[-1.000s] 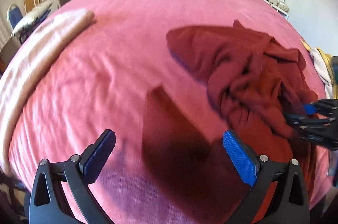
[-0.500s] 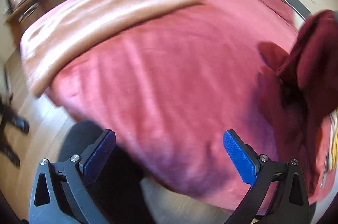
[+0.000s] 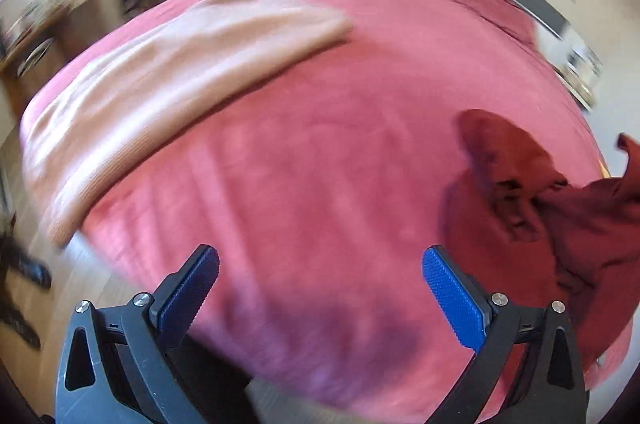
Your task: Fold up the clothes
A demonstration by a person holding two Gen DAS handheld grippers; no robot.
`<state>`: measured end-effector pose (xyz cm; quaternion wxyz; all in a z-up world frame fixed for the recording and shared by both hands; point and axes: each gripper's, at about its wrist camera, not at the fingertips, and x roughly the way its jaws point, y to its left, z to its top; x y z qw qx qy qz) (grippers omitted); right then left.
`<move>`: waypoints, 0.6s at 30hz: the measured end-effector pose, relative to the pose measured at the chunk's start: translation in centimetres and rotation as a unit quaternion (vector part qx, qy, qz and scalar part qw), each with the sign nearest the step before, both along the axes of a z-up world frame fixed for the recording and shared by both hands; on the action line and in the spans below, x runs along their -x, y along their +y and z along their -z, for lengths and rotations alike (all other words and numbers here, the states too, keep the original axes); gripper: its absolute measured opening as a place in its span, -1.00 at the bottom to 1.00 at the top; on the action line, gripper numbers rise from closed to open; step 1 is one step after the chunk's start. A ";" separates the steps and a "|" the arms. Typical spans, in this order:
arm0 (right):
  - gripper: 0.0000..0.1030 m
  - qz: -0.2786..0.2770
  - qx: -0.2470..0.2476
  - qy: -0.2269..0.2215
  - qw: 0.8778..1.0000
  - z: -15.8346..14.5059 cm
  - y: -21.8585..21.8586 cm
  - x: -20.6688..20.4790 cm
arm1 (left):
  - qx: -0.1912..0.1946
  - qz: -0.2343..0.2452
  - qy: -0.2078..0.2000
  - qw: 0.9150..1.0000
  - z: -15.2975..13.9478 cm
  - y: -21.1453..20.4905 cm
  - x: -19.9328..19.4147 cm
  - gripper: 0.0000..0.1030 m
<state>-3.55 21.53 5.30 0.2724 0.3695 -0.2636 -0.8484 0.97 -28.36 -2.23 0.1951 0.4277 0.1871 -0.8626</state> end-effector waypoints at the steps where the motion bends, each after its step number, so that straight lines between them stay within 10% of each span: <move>1: -0.87 0.050 -0.032 0.010 0.998 -0.4 2.9 0.7 | 0.011 0.019 0.004 1.000 -0.5 1.1 1.5 0.99; 5: -0.75 0.204 -0.159 -0.017 0.966 1.4 12.6 4.3 | 0.048 0.075 0.011 0.996 -1.7 5.1 7.0 0.99; 10: -0.49 0.241 -0.252 -0.155 0.924 10.6 14.9 5.7 | 0.084 0.119 -0.008 0.989 -1.5 9.4 13.9 0.99; 14: -0.49 0.188 -0.217 -0.130 0.949 14.0 9.6 3.0 | 0.139 0.160 -0.024 0.977 -0.5 13.2 19.0 0.99; 18: -0.49 0.104 -0.168 -0.120 0.973 16.8 4.2 0.7 | 0.265 0.231 -0.040 0.935 0.9 19.6 23.0 0.99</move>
